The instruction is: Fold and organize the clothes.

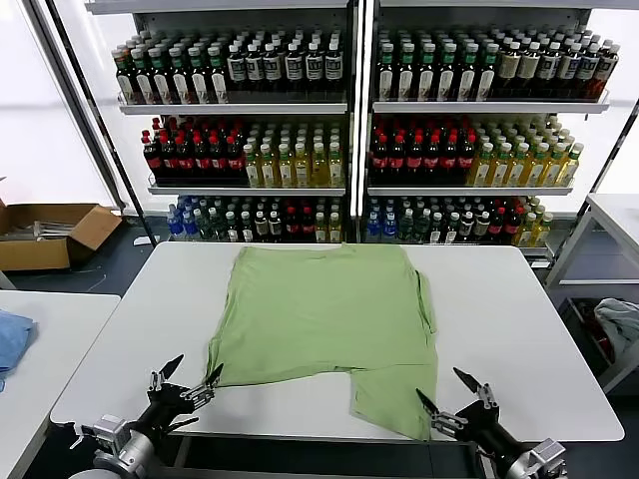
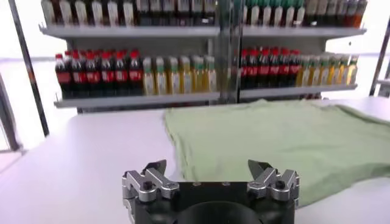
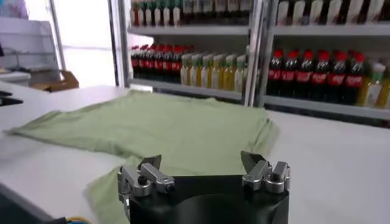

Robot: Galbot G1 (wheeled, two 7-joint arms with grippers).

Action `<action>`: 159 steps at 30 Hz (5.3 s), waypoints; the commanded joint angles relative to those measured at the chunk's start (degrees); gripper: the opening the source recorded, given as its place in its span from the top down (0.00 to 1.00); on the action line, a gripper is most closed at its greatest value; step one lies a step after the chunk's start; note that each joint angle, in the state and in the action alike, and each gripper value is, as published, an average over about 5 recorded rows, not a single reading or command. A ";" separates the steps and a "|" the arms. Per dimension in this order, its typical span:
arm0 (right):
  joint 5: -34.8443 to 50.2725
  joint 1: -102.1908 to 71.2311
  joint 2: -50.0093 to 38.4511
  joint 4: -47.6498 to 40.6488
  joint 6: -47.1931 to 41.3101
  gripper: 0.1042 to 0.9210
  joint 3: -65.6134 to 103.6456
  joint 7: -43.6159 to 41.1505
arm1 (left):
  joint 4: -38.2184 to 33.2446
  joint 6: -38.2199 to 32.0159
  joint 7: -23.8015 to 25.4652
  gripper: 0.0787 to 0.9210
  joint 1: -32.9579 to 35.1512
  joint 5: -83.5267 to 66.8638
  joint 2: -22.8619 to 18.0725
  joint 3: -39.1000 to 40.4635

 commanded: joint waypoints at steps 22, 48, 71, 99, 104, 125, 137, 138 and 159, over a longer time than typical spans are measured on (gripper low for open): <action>-3.50 0.09 2.50 -2.03 -4.78 0.36 -5.90 3.29 | 5.98 5.43 -3.65 0.14 -5.75 -4.10 2.07 5.01; 13.67 -0.72 4.54 -4.25 8.81 0.99 -1.62 -5.75 | 4.46 5.08 -3.19 0.97 -4.06 -3.07 0.81 6.73; 25.19 -12.72 6.41 -0.17 15.51 0.99 6.87 -16.58 | -12.98 4.80 -4.81 0.97 7.10 -3.91 -1.36 -0.51; 26.72 34.59 1.71 -29.87 13.01 0.99 -7.71 -6.39 | 8.23 12.29 -8.99 0.97 -21.10 -19.17 3.00 6.78; 22.85 39.66 1.75 -35.72 12.80 0.99 -11.62 -5.71 | 14.85 12.34 -9.28 0.97 -25.16 -19.00 2.18 8.46; 12.42 30.03 0.32 -25.41 7.96 0.46 -7.55 2.92 | 13.97 10.61 -9.55 0.55 -23.51 -16.86 1.35 5.71; 6.56 19.02 0.70 -14.68 1.84 0.13 -4.43 10.07 | 6.27 9.80 -9.70 0.16 -14.43 -14.23 1.32 4.51; 6.16 18.80 0.91 -14.54 1.52 0.12 -4.56 10.31 | 6.44 9.64 -9.72 0.14 -13.90 -13.59 1.28 4.68; 5.98 19.73 2.68 -13.95 2.05 0.12 -4.70 9.39 | 4.80 8.62 -9.90 0.12 -13.81 -12.92 1.03 5.35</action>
